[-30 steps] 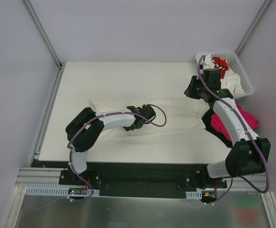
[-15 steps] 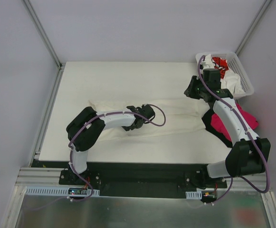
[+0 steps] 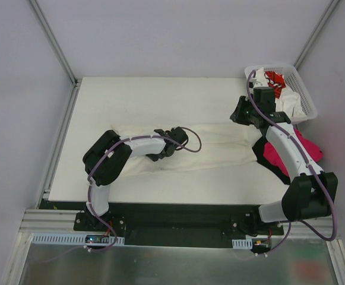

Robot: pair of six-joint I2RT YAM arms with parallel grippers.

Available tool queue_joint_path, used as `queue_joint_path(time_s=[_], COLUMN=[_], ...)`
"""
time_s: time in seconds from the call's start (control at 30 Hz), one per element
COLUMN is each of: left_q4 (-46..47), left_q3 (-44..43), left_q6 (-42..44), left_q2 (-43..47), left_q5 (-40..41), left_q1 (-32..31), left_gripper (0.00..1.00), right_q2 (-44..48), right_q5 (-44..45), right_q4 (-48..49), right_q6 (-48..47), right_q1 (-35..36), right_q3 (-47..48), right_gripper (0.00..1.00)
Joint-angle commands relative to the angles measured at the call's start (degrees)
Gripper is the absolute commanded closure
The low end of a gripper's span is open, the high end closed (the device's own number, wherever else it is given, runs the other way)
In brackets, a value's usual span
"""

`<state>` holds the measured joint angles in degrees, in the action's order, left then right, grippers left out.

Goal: Fold and stack the t-shirts
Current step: Fold the other side of the tshirt into a rectangle

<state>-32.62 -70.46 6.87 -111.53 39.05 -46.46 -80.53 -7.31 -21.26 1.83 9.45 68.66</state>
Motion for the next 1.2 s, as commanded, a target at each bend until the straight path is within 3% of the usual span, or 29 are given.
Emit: queue_joint_path(time_s=[0.0,0.9,1.07,1.17], left_q4=[0.4,2.3,2.6,3.3], left_q3=[-0.8,-2.7,-2.8,-2.7], left_q6=[0.4,1.9,1.7,1.5], left_q2=[-0.7,-0.7,-0.2,-0.3], left_q5=[-0.2,0.7,1.0,1.6], left_q1=[0.5,2.3,2.3,2.3], left_gripper=[0.6,0.64,0.69,0.86], right_q2=[1.1,0.9,0.6,0.9], right_q5=[0.1,-0.7,-0.8,-0.9], right_q4=[1.5,2.2,2.4,2.4], right_q6=[-1.0,-0.6,-0.4,-0.4], right_q1=[-0.4,-0.4,-0.4,-0.4], right_q3=[0.2,-0.7,-0.8,-0.9], right_gripper=[0.81,0.84,0.84,0.84])
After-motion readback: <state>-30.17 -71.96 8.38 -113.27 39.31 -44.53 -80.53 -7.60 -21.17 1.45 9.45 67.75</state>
